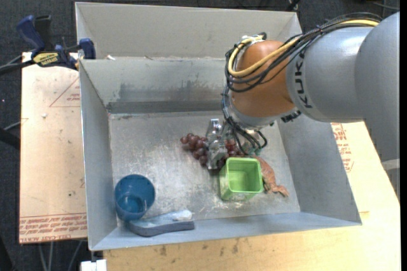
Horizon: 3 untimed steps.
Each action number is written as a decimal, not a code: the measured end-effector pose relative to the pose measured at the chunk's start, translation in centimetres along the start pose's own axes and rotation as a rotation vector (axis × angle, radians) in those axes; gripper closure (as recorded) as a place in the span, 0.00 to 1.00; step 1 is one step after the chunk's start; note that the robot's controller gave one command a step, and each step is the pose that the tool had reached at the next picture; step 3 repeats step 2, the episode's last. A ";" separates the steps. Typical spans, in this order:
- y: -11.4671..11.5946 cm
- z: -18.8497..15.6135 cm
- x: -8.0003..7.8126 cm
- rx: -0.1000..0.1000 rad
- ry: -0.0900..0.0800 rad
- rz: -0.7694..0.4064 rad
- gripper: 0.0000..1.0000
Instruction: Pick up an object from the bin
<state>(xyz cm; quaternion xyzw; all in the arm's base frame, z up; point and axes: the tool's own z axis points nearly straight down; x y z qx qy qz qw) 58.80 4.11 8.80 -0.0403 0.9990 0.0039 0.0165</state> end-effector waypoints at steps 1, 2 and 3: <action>0.7 -16.7 -2.6 0.005 0.023 -0.012 1.00; 0.7 -16.3 -2.4 0.005 0.031 -0.011 1.00; 0.7 -16.3 -2.4 0.005 0.031 -0.011 1.00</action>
Offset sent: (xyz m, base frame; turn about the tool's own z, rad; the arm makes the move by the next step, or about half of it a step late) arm 0.0000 0.0000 0.0000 0.0000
